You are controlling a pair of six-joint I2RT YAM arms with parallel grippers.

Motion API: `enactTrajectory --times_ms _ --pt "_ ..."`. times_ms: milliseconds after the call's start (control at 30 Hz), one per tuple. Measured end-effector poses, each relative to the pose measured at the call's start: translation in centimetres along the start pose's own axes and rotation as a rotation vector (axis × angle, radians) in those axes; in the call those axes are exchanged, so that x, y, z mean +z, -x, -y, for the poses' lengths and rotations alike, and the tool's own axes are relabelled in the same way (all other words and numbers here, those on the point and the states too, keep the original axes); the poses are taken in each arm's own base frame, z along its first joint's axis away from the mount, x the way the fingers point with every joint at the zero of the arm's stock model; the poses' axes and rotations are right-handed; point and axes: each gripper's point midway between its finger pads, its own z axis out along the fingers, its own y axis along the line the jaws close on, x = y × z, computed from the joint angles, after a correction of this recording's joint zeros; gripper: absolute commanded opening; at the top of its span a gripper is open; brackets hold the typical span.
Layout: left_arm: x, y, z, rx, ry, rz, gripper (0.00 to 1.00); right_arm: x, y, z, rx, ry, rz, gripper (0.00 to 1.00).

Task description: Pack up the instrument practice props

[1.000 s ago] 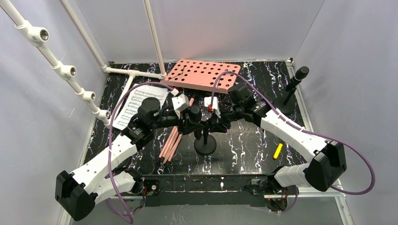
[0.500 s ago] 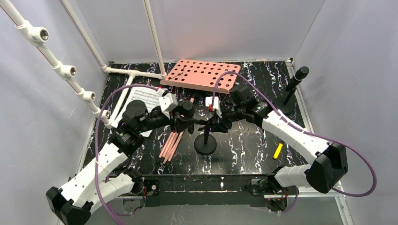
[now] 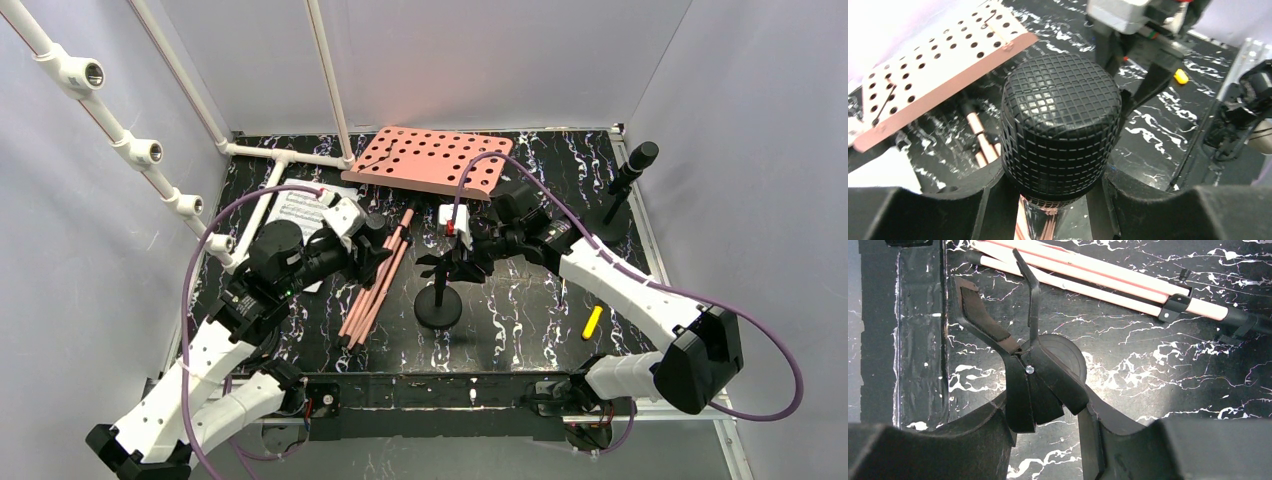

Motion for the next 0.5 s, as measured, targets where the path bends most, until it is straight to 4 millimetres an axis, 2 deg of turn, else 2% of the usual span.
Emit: enactTrajectory --times_ms 300,400,500 --pt "-0.8 -1.3 -4.2 -0.022 0.227 -0.196 0.0 -0.3 0.1 0.0 0.03 -0.04 0.041 0.01" --pt "-0.6 -2.7 -5.7 -0.033 0.288 -0.294 0.0 -0.2 0.3 -0.1 0.04 -0.043 0.066 0.01" --pt "-0.3 -4.9 -7.4 -0.053 0.343 -0.403 0.0 -0.1 0.8 0.0 0.039 -0.045 0.094 0.06"
